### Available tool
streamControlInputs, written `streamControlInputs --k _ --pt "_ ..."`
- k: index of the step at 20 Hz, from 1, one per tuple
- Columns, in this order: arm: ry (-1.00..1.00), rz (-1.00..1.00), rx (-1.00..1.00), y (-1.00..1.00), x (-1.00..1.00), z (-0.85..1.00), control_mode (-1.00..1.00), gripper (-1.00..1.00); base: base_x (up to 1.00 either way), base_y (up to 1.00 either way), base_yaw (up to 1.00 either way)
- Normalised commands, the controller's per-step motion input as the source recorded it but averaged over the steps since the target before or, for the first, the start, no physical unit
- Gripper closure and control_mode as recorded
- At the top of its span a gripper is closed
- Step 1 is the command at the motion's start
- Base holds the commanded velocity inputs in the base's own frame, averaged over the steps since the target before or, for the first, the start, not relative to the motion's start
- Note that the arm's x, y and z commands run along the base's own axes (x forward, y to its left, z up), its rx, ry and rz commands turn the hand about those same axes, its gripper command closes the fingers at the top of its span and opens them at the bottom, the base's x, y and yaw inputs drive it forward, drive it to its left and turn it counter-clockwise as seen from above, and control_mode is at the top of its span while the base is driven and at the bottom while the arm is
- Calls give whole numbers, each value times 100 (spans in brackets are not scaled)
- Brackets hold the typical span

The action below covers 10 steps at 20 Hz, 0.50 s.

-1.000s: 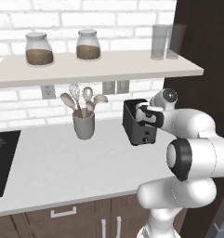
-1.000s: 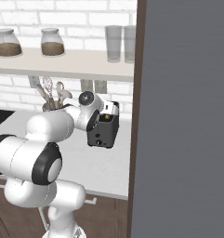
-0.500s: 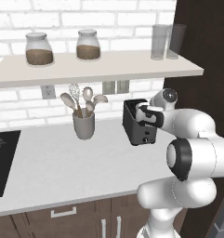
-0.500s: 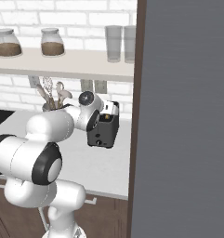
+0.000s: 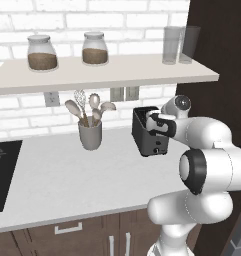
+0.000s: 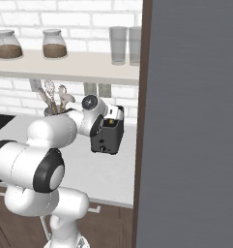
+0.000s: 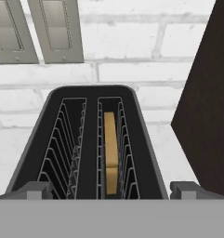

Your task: Start the toaster. Once the lever pops up, take the bread to the plate on the dining counter.

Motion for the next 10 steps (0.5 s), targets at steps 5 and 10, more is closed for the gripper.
streamControlInputs --k 5,10 --pt "0 0 0 0 0 0 -100 -100 0 0 0" --pt "0 0 0 0 0 0 -100 -100 0 0 0"
